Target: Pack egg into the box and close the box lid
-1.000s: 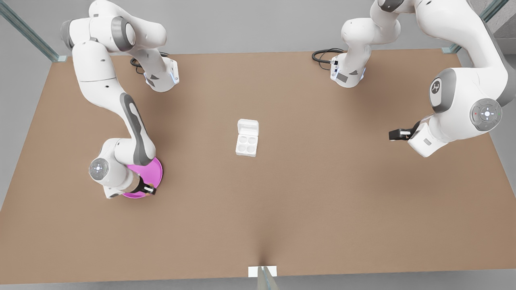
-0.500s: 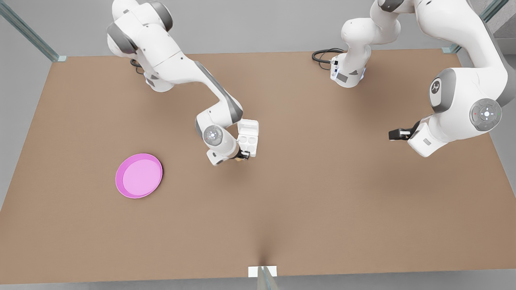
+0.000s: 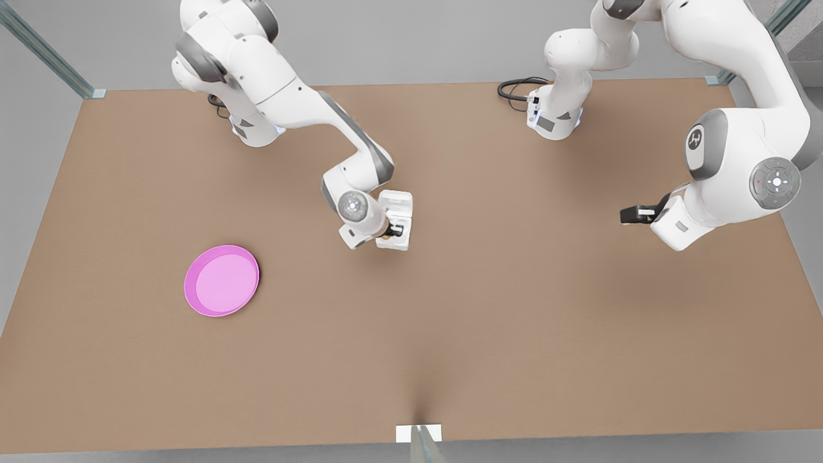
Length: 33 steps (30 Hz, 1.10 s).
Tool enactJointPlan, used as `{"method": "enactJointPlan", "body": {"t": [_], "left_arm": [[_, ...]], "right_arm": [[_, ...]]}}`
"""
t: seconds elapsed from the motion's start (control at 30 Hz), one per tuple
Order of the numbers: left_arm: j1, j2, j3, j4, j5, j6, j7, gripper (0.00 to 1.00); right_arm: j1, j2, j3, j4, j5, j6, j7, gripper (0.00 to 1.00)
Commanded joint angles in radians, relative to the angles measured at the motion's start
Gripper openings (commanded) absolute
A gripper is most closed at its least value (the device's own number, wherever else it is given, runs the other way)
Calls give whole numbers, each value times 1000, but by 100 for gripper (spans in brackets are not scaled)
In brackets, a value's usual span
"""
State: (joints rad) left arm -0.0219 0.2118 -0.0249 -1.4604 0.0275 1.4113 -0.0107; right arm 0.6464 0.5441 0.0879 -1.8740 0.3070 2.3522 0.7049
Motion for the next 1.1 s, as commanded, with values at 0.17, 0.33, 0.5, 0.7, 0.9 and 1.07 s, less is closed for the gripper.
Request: {"method": "enactJointPlan", "body": {"t": [0.17,0.33,0.5,0.7,0.9,1.07], "left_arm": [[0,0,0,9,0,-3,-2,100],[0,5,0,11,0,-8,0,100],[0,6,0,11,0,-18,0,100],[0,8,0,9,0,-18,0,100],[-92,44,-1,2,0,-61,-8,32],[-309,-66,-7,-331,-26,231,-118,21]], "right_arm": [[-4,11,0,-1,-16,2,7,100],[-1,13,0,3,-16,12,7,100],[-1,11,0,6,-16,10,7,100],[-1,11,0,4,-16,12,7,100],[-250,-164,-13,39,-29,-185,-197,100],[-385,-185,-292,355,-186,-616,-660,100]]}}
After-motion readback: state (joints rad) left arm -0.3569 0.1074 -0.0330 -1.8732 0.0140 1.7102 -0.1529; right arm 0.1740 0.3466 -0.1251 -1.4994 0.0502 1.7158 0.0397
